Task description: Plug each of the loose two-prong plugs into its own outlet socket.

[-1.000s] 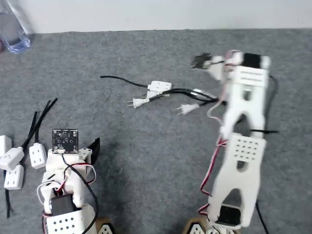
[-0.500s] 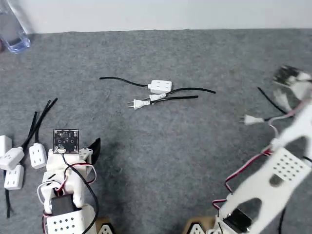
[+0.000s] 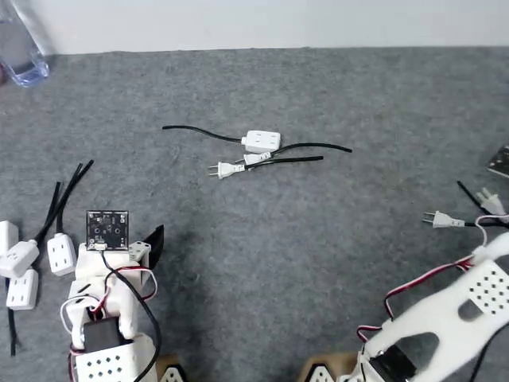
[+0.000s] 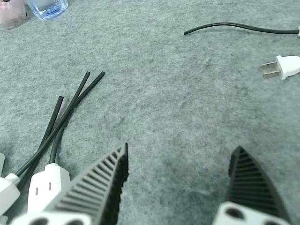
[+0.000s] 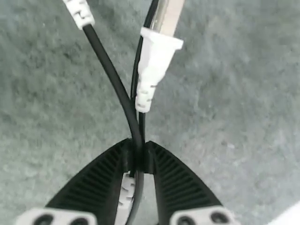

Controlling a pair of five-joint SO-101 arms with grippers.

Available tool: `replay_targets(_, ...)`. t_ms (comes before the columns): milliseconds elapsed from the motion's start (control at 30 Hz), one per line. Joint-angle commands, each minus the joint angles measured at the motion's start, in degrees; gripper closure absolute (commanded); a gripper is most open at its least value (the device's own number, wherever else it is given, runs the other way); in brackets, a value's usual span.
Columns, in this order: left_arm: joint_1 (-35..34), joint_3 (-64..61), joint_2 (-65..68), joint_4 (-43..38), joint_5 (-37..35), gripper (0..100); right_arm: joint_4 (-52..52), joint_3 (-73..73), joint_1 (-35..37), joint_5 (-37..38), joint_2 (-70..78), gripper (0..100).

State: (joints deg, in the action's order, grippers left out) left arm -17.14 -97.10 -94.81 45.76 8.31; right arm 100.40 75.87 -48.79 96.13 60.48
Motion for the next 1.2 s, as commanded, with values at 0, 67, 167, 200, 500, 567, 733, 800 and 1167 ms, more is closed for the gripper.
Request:
replay_targets(0,0.3,0.3,-0.6,0.2,0.4,68,2.0,3.1,3.6,-0.7,0.0,95.0)
replay_targets(67,0.3,0.3,-0.6,0.2,0.4,68,2.4,3.1,5.2,-0.7,1.3,95.9)
replay_targets(167,0.3,0.3,-0.6,0.2,0.4,68,2.5,3.1,7.7,-0.7,3.1,99.3)
replay_targets(200,0.3,0.3,-0.6,0.2,0.4,68,2.5,3.0,8.4,-0.9,3.8,98.8)
replay_targets(500,0.3,0.3,-0.6,-0.1,0.4,68,2.7,3.0,13.1,-4.3,7.4,99.0)
replay_targets(567,0.3,0.3,-0.6,-0.1,0.4,68,2.6,3.3,13.1,-4.3,7.3,98.9)
replay_targets(733,0.3,0.3,-0.6,-0.1,0.4,68,2.6,5.6,11.4,-4.3,6.0,86.4)
replay_targets(800,0.3,0.3,-0.6,-0.1,0.4,68,2.6,6.2,10.6,-4.3,5.6,75.7)
replay_targets(1167,0.4,0.3,-0.6,0.1,0.4,68,2.7,6.2,16.0,-7.6,-3.3,66.7)
